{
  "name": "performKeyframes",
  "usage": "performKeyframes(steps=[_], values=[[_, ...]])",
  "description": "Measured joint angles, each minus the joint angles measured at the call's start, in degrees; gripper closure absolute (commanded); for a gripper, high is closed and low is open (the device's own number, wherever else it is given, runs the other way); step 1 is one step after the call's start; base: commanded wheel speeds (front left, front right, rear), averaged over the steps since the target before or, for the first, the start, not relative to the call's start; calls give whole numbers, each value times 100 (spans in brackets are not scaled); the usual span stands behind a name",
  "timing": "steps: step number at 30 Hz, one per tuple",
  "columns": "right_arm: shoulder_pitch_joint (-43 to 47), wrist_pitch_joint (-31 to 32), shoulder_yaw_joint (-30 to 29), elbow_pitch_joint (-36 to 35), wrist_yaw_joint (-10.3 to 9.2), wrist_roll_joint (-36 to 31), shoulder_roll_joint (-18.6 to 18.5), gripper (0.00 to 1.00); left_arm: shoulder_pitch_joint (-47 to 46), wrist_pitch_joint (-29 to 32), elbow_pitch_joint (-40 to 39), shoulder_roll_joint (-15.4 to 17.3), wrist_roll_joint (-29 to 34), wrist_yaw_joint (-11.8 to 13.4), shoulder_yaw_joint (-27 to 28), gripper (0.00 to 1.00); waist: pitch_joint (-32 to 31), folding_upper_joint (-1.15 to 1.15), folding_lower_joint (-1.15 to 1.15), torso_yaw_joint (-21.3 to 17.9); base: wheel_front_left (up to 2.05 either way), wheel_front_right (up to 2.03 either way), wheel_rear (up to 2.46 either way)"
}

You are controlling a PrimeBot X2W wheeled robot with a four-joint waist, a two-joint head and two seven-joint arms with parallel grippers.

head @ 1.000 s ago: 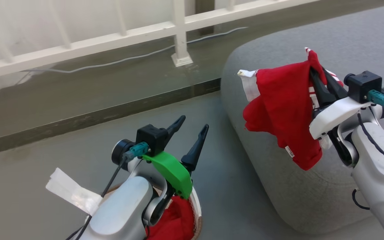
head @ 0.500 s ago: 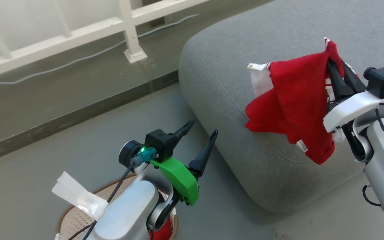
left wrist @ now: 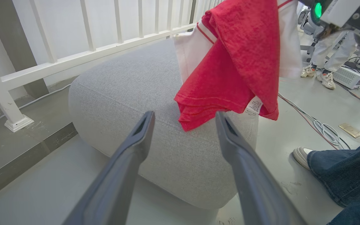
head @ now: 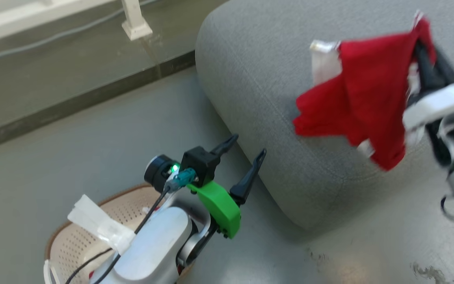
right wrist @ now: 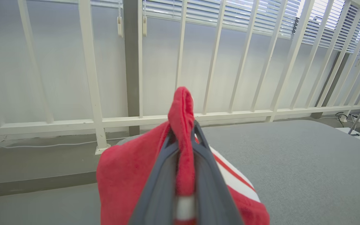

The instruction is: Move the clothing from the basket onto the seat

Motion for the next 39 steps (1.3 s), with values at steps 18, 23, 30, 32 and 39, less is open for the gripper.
performKeyframes(steps=[18, 23, 30, 32, 39], values=[[-2347, 414, -712, 221, -78, 308, -382, 100, -699, 490, -717, 256, 421, 100, -82, 0, 1202, 0, 1, 554, 0, 0, 0], [-2660, 541, -842, 470, -138, 307, -588, 100, -808, 619, -911, 382, 477, 104, -90, 0, 1494, 0, 1, 832, 0, 0, 0], [-2848, 565, -1072, 905, -307, 319, -829, 100, -942, 813, -1140, 500, 626, 144, -159, 0, 1886, 0, 1, 1196, 0, 0, 0], [-2858, 566, -1139, 1014, -348, 337, -891, 100, -956, 866, -1193, 538, 672, 144, -183, 0, 1994, 0, 1, 1283, 0, 0, 0], [-2903, 545, -1128, 1378, -372, 352, -836, 100, -1156, 1094, -1533, 683, 767, 222, -121, 0, 2424, 0, 0, 1467, 0, 0, 0]])
